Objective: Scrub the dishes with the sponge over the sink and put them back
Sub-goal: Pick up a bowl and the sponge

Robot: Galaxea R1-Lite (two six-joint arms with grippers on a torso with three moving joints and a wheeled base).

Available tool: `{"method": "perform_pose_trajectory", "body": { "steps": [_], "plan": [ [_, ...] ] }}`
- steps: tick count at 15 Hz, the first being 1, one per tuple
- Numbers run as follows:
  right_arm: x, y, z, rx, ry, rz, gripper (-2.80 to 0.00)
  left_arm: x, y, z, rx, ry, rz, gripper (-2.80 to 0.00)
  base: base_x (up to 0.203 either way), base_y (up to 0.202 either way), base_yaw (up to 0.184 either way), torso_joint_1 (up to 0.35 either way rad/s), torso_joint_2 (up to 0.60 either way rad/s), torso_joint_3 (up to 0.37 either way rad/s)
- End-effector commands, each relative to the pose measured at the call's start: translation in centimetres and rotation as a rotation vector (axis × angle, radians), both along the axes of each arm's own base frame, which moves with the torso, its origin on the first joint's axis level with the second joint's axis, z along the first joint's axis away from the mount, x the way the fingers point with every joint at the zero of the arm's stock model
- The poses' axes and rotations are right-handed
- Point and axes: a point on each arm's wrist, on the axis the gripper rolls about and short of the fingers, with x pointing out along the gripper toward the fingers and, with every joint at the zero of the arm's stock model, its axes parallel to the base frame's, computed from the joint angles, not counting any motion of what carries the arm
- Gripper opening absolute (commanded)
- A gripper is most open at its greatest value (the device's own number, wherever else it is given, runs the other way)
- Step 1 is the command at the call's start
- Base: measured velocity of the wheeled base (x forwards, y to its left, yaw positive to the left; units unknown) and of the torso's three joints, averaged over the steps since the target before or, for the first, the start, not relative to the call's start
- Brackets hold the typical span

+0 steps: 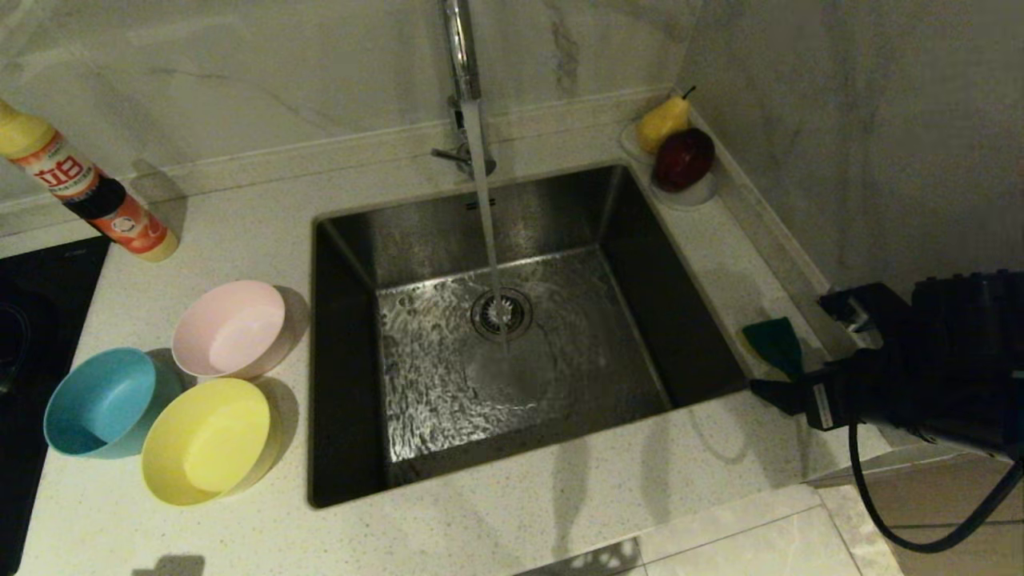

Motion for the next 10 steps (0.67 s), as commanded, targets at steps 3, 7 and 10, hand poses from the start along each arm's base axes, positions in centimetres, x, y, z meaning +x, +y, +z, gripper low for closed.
{"method": "perform_pose_trajectory", "body": {
  "steps": [3, 7, 10],
  "plan": [
    [0.3, 0.08, 0.09, -0.001, -0.002, 0.001, 0.0, 0.02, 0.0, -0.04, 0.0, 0.003, 0.0, -2.8, 0.0, 0.0, 0.0, 0.0, 0.0, 0.0],
    [0.33, 0.08, 0.08, 0.0, 0.001, -0.002, -2.8, 0.02, 0.0, -0.04, 0.0, 0.003, 0.0, -2.8, 0.0, 0.0, 0.0, 0.0, 0.0, 0.0],
    [0.11, 0.04, 0.22, -0.002, 0.0, -0.002, -2.8, 0.02, 0.0, -0.04, 0.0, 0.003, 0.0, -2.8, 0.0, 0.0, 0.0, 0.0, 0.0, 0.0]
  ]
}}
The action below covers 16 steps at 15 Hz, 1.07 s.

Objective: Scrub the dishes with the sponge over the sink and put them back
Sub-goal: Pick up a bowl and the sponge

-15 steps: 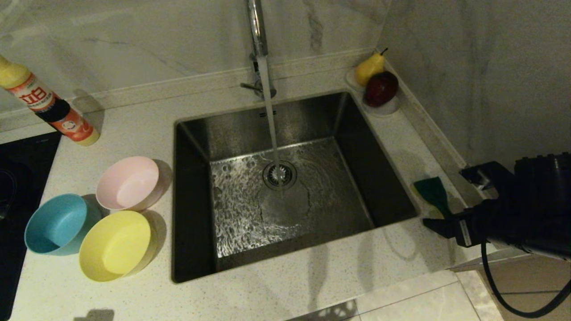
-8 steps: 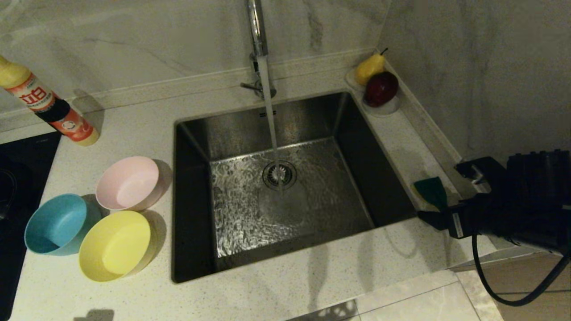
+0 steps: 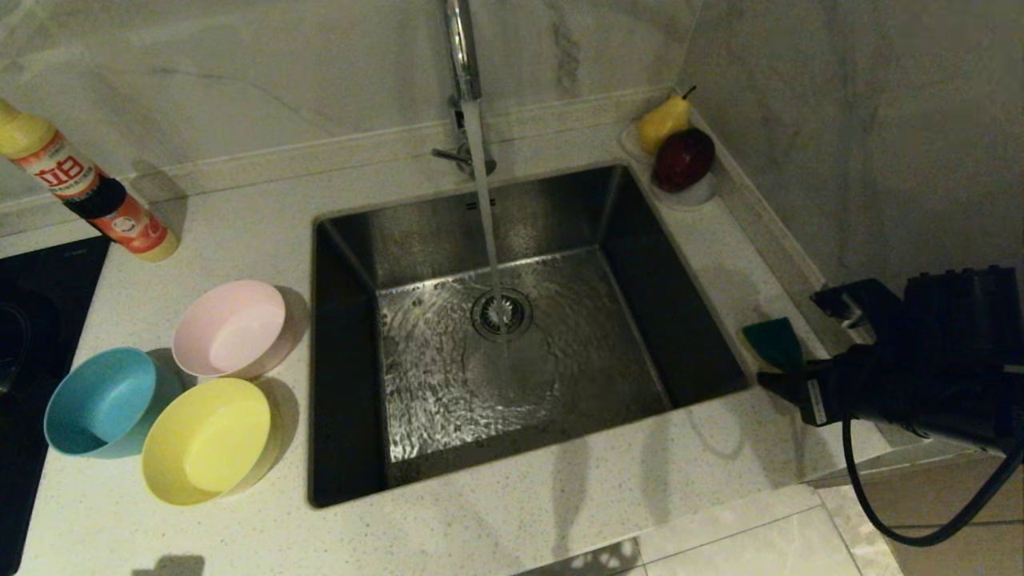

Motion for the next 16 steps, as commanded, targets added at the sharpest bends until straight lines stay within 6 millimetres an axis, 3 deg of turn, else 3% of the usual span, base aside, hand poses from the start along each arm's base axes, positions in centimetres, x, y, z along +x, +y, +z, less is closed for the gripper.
{"method": "perform_pose_trajectory", "body": {
  "steps": [1, 9, 11, 13, 16],
  "plan": [
    [-0.2, -0.1, 0.2, -0.002, -0.008, -0.004, -2.8, 0.0, 0.0, 0.0, 0.0, 0.003, 0.0, -2.8, 0.0, 0.0, 0.0, 0.0, 0.0, 0.0],
    [-0.3, 0.1, 0.2, -0.004, 0.002, -0.003, -2.8, 0.0, 0.0, 0.0, 0.0, 0.003, 0.0, -2.8, 0.0, 0.0, 0.0, 0.0, 0.0, 0.0],
    [-0.9, 0.1, 1.1, 0.001, -0.026, 0.003, -2.8, 0.0, 0.0, 0.0, 0.0, 0.003, 0.0, -2.8, 0.0, 0.0, 0.0, 0.0, 0.0, 0.0],
    [-2.5, 0.4, 3.0, 0.009, -0.063, 0.028, -2.8, 0.0, 0.0, 0.0, 0.0, 0.003, 0.0, -2.8, 0.0, 0.0, 0.0, 0.0, 0.0, 0.0],
    [-6.9, 1.8, 6.0, 0.023, -0.075, 0.149, -2.8, 0.0, 0.0, 0.0, 0.0, 0.003, 0.0, -2.8, 0.0, 0.0, 0.0, 0.0, 0.0, 0.0]
  ]
}}
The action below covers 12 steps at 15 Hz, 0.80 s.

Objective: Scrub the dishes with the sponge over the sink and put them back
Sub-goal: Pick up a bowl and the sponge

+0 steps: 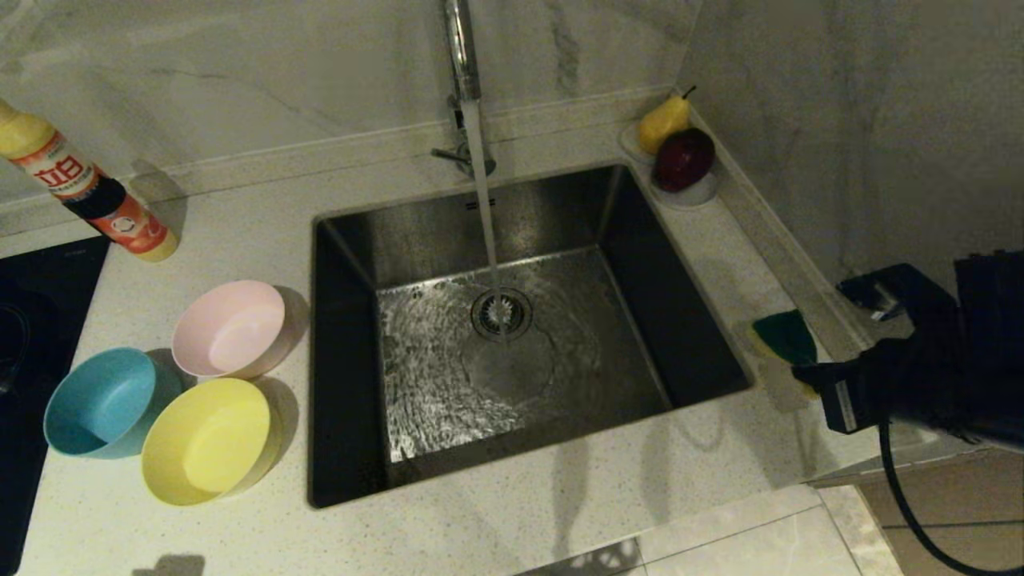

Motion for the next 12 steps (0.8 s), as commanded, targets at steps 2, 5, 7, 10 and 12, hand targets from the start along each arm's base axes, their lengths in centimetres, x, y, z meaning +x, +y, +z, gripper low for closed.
{"method": "perform_pose_trajectory", "body": {
  "steps": [2, 5, 7, 10, 12],
  "plan": [
    [-6.4, 1.8, 4.4, 0.055, -0.076, 0.182, -2.8, 0.0, 0.0, 0.0, 0.0, 0.003, 0.0, -2.8, 0.0, 0.0, 0.0, 0.0, 0.0, 0.0],
    [-10.8, 2.6, 6.5, 0.13, -0.057, 0.334, -2.8, 0.0, 0.0, 0.0, 0.0, 0.003, 0.0, -2.8, 0.0, 0.0, 0.0, 0.0, 0.0, 0.0],
    [-12.1, 2.8, 7.0, 0.186, -0.026, 0.374, -2.8, 0.0, 0.0, 0.0, 0.0, 0.003, 0.0, -2.8, 0.0, 0.0, 0.0, 0.0, 0.0, 0.0],
    [-12.0, 3.1, 6.9, 0.178, 0.0, 0.379, -2.8, 0.0, 0.0, 0.0, 0.0, 0.003, 0.0, -2.8, 0.0, 0.0, 0.0, 0.0, 0.0, 0.0],
    [-12.5, 3.4, 7.2, 0.177, 0.014, 0.416, -2.8, 0.0, 0.0, 0.0, 0.0, 0.003, 0.0, -2.8, 0.0, 0.0, 0.0, 0.0, 0.0, 0.0]
  ]
}}
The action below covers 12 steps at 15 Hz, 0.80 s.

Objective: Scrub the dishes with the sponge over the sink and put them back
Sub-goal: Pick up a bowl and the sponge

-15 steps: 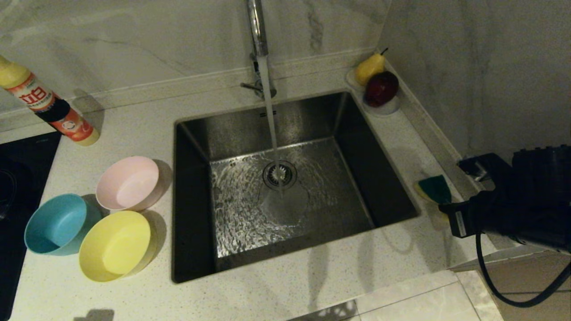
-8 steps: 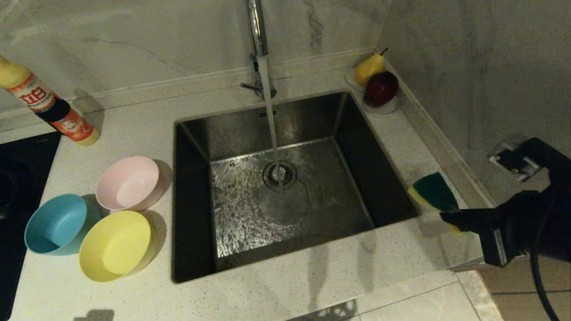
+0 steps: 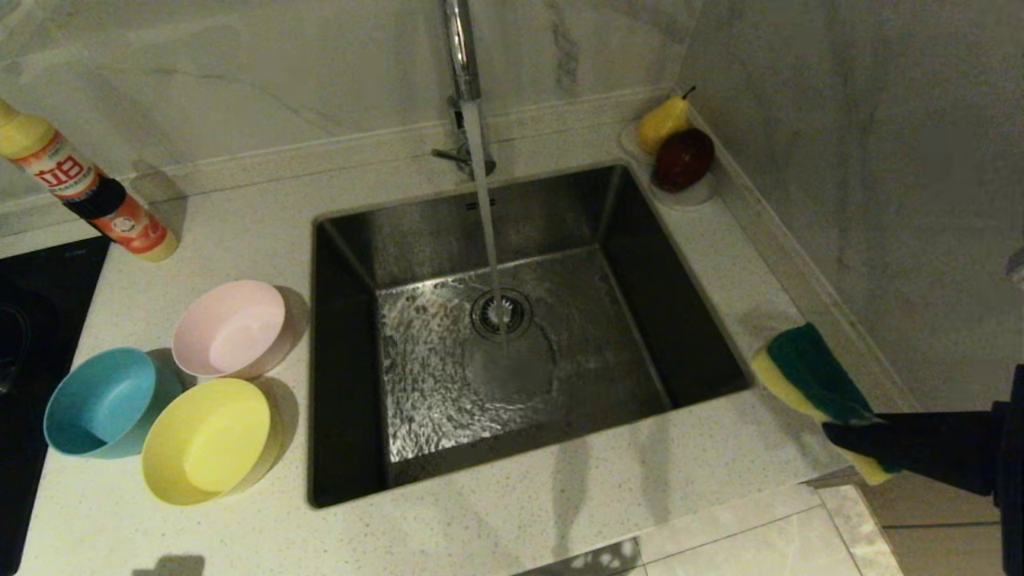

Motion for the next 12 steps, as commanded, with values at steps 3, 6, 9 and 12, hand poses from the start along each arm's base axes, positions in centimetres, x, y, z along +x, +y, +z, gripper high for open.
{"method": "perform_pose_trajectory", "body": {
  "steps": [3, 6, 9, 12],
  "plan": [
    [-0.5, 1.0, 1.5, 0.026, 0.023, 0.062, -2.8, 0.0, 0.0, 0.0, 0.0, 0.003, 0.0, -2.8, 0.0, 0.0, 0.0, 0.0, 0.0, 0.0],
    [0.4, 1.9, 1.3, 0.024, 0.055, 0.055, -2.8, 0.0, 0.0, 0.0, 0.0, 0.003, 0.0, -2.8, 0.0, 0.0, 0.0, 0.0, 0.0, 0.0],
    [0.6, 1.8, 2.1, 0.042, 0.036, 0.042, -2.8, 0.0, 0.0, -0.1, 0.0, 0.005, 0.002, -2.8, 0.0, 0.0, 0.0, 0.0, 0.0, 0.0],
    [0.2, 1.5, 2.6, 0.064, 0.029, 0.044, -2.8, 0.0, 0.0, -0.1, 0.0, 0.005, 0.002, -2.8, 0.0, 0.0, 0.0, 0.0, 0.0, 0.0]
  ]
}}
